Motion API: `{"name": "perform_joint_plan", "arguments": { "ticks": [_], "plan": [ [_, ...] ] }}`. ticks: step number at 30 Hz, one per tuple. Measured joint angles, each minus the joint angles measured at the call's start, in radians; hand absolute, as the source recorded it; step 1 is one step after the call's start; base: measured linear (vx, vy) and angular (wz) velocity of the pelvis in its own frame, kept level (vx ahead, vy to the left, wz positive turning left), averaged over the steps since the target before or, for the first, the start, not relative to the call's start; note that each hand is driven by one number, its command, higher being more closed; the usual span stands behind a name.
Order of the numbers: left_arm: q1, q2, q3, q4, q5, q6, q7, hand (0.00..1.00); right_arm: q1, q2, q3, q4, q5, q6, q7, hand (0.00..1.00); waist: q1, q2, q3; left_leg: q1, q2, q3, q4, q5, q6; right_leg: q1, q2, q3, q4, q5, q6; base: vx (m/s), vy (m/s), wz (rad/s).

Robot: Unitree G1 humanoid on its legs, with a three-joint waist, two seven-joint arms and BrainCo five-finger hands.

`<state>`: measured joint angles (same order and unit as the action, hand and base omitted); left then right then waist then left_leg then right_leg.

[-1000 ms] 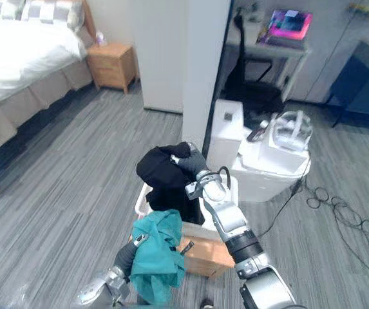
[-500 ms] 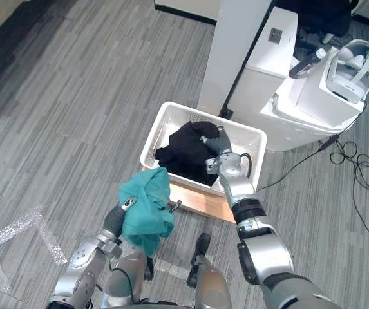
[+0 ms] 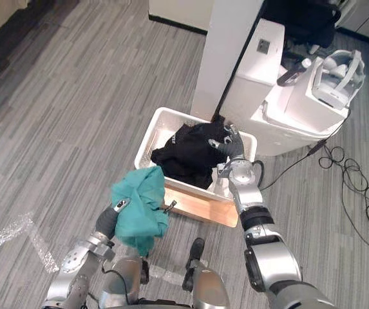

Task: Tidy the bed and pick cloth on bed and put in laundry

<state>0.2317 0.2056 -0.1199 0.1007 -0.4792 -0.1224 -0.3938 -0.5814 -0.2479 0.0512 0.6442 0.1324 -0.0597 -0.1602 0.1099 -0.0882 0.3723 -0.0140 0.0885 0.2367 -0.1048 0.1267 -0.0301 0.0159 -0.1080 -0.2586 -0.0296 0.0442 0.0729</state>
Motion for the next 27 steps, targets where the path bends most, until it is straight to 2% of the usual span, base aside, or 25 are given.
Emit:
{"name": "perform_joint_plan", "arguments": {
  "ticks": [1,3,8,10,12,14,15,16,17,19,21,23,27],
  "plan": [
    [0.028,-0.001,-0.003,0.000,0.000,-0.001,-0.001,1.00,0.042,0.002,0.000,-0.028,-0.009,0.014,-0.003,0.00,-0.005,-0.018,-0.040,-0.001,-0.001,0.001,0.000,-0.004,0.002,0.001,0.000,0.000,-0.007,0.000,0.000,0.12,-0.009,-0.03],
    [0.048,-0.003,-0.008,0.000,0.000,-0.004,-0.001,1.00,0.093,0.002,0.000,-0.070,-0.043,0.033,-0.005,0.00,-0.010,-0.027,-0.076,0.010,-0.003,0.003,0.000,-0.011,0.000,0.014,-0.001,0.000,-0.011,-0.001,0.000,0.12,-0.005,-0.02],
    [0.067,-0.017,-0.027,-0.007,-0.001,-0.061,0.006,1.00,0.211,0.003,0.006,-0.136,-0.080,0.089,-0.026,0.00,-0.019,-0.019,-0.160,0.044,-0.004,0.012,0.000,-0.036,-0.010,0.050,-0.001,0.009,-0.027,-0.005,0.000,0.06,-0.003,-0.06],
    [0.083,-0.031,-0.014,-0.062,-0.002,-0.090,0.018,1.00,0.268,0.003,0.006,-0.163,-0.080,0.103,-0.042,0.00,-0.025,-0.012,-0.172,0.059,-0.002,0.022,0.000,-0.044,-0.011,0.061,-0.002,0.026,-0.026,-0.012,0.000,-0.01,-0.004,-0.12],
    [0.105,-0.045,0.009,-0.159,-0.002,-0.109,0.037,1.00,0.341,0.004,-0.003,-0.193,-0.079,0.113,-0.050,0.00,-0.044,-0.002,-0.191,0.067,-0.003,0.022,-0.001,-0.048,-0.008,0.062,-0.003,0.025,-0.022,-0.026,0.005,0.00,-0.004,-0.02],
    [0.103,-0.084,0.064,-0.304,-0.012,-0.132,0.049,1.00,0.479,0.017,-0.039,-0.206,-0.079,0.126,-0.054,0.00,-0.067,0.021,-0.234,0.068,-0.004,0.026,-0.001,-0.045,-0.014,0.061,-0.002,0.025,-0.022,-0.035,0.015,0.03,-0.020,-0.04],
    [0.101,-0.086,0.067,-0.310,-0.012,-0.135,0.051,1.00,0.488,0.019,-0.043,-0.206,-0.079,0.127,-0.054,0.00,-0.068,0.023,-0.237,0.068,-0.004,0.026,-0.001,-0.045,-0.014,0.061,-0.002,0.026,-0.022,-0.035,0.015,0.04,-0.019,-0.05],
    [0.090,-0.094,0.090,-0.352,-0.010,-0.160,0.064,1.00,0.545,0.038,-0.070,-0.206,-0.079,0.134,-0.053,0.00,-0.077,0.032,-0.252,0.070,-0.004,0.030,-0.001,-0.045,-0.014,0.061,-0.002,0.027,-0.023,-0.035,0.015,0.05,-0.013,-0.06],
    [0.071,-0.095,0.112,-0.386,0.022,-0.195,0.108,1.00,0.610,0.056,-0.087,-0.196,-0.079,0.142,-0.048,0.00,-0.095,0.042,-0.265,0.073,-0.004,0.032,-0.001,-0.042,-0.010,0.063,-0.001,0.028,-0.023,-0.032,0.010,0.05,-0.011,-0.06],
    [0.035,-0.096,0.137,-0.399,0.062,-0.216,0.158,1.00,0.673,0.070,-0.096,-0.157,-0.079,0.147,-0.042,0.00,-0.104,0.055,-0.278,0.081,-0.004,0.041,-0.001,-0.042,-0.010,0.065,-0.001,0.033,-0.022,-0.031,0.010,0.03,-0.006,-0.13],
    [-0.016,-0.086,0.160,-0.391,0.102,-0.215,0.217,1.00,0.721,0.086,-0.098,-0.074,-0.091,0.146,-0.041,0.00,-0.117,0.061,-0.289,0.090,-0.001,0.055,-0.001,-0.045,-0.014,0.067,-0.002,0.053,-0.024,-0.029,0.008,0.02,0.008,-0.21],
    [-0.077,-0.041,0.171,-0.355,0.127,-0.192,0.263,1.00,0.764,0.099,-0.099,0.001,-0.118,0.139,-0.041,0.00,-0.127,0.062,-0.291,0.112,-0.003,0.059,-0.001,-0.048,-0.017,0.086,0.000,0.053,-0.025,-0.031,0.007,0.01,0.005,-0.11],
    [-0.169,0.028,0.219,-0.223,0.173,-0.107,0.304,1.00,0.827,0.109,-0.105,0.091,-0.118,0.107,-0.019,0.00,-0.159,0.061,-0.304,0.138,0.001,0.086,-0.001,-0.066,-0.025,0.100,0.004,0.079,-0.025,-0.042,0.006,-0.03,0.009,-0.18]
  ]
}}
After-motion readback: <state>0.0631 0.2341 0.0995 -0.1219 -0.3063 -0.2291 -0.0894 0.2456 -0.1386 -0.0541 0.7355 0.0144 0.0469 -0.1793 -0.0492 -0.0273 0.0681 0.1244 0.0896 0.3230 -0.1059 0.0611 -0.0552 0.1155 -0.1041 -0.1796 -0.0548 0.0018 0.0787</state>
